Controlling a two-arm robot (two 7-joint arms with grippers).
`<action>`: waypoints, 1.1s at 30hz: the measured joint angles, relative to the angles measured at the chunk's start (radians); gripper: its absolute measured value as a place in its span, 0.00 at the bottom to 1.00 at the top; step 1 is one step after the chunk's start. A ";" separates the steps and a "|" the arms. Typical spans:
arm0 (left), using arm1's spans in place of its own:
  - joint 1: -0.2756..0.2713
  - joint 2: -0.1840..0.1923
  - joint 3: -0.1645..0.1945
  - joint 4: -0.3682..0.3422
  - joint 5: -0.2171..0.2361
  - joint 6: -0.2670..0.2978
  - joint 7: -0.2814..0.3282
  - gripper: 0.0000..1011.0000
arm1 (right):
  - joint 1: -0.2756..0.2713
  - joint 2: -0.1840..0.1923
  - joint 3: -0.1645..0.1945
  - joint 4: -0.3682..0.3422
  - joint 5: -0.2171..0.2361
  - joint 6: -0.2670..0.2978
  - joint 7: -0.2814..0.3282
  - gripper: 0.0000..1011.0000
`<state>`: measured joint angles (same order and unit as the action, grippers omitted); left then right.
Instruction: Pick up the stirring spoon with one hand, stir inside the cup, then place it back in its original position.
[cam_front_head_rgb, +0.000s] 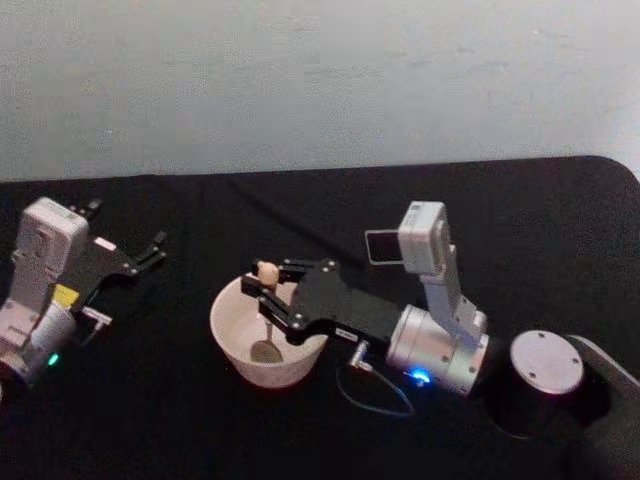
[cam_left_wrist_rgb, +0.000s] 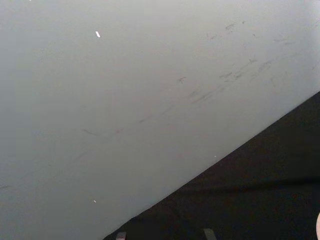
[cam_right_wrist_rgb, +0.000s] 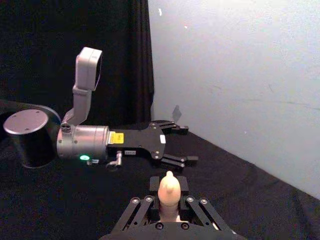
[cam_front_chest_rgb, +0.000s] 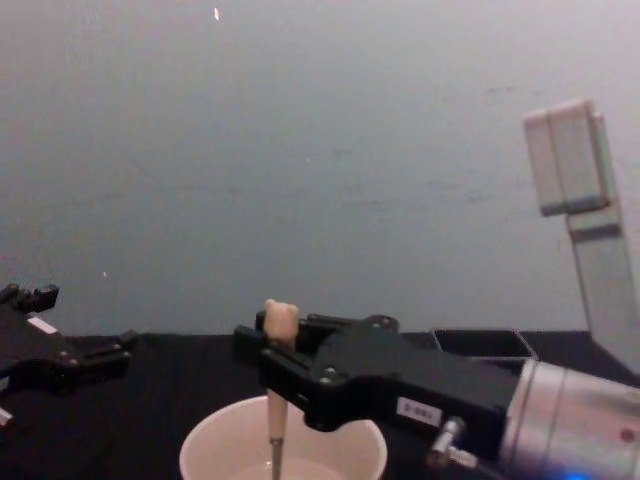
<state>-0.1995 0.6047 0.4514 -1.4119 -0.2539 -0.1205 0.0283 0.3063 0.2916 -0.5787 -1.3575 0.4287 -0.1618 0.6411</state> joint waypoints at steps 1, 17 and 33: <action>0.000 0.000 0.000 0.000 0.000 0.000 0.000 0.99 | 0.010 -0.009 -0.004 0.012 -0.005 -0.004 -0.003 0.21; 0.000 0.000 0.000 0.000 0.000 0.000 0.000 0.99 | 0.086 -0.077 0.019 0.126 -0.050 -0.041 -0.072 0.21; 0.000 0.000 0.000 0.000 0.000 0.000 0.000 0.99 | 0.067 -0.063 0.047 0.113 -0.060 -0.036 -0.077 0.21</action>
<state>-0.1995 0.6046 0.4514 -1.4120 -0.2539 -0.1205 0.0283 0.3732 0.2284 -0.5314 -1.2447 0.3686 -0.1977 0.5641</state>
